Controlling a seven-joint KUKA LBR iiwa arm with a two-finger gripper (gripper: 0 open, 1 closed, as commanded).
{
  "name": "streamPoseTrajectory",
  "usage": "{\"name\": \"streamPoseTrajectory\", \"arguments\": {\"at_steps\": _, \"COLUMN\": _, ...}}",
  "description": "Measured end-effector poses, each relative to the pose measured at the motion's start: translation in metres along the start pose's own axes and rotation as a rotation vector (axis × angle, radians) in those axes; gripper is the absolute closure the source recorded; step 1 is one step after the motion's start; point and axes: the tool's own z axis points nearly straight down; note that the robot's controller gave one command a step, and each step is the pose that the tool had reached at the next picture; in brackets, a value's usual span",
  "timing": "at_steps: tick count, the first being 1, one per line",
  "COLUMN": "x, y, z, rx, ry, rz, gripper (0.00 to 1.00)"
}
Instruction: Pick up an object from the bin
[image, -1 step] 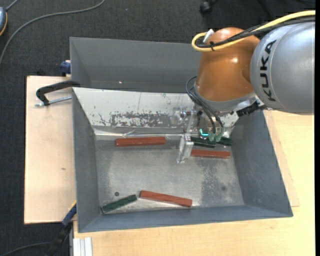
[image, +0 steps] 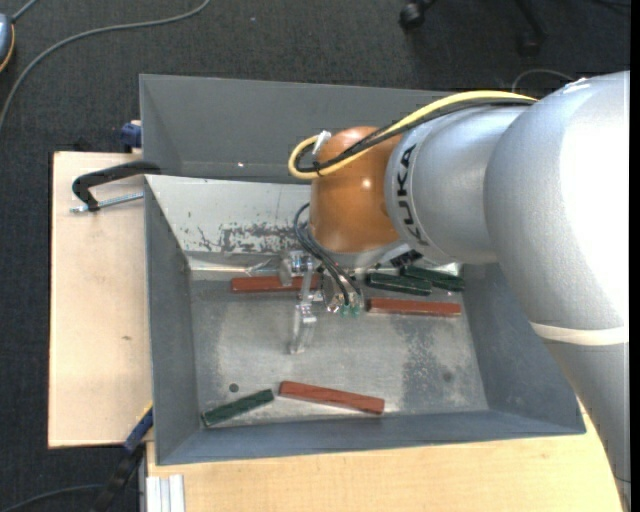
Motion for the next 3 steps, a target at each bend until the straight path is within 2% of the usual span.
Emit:
{"name": "streamPoseTrajectory", "arguments": {"at_steps": 1, "x": -0.0017, "y": -0.0011, "z": -0.0046, "rx": 0.0, "ry": -0.006, "rz": 0.003, "gripper": 0.0}}
{"name": "streamPoseTrajectory", "arguments": {"at_steps": 3, "x": -0.0018, "y": -0.0015, "z": -0.0046, "rx": 0.0, "ry": -0.006, "rz": 0.004, "gripper": 0.0}}
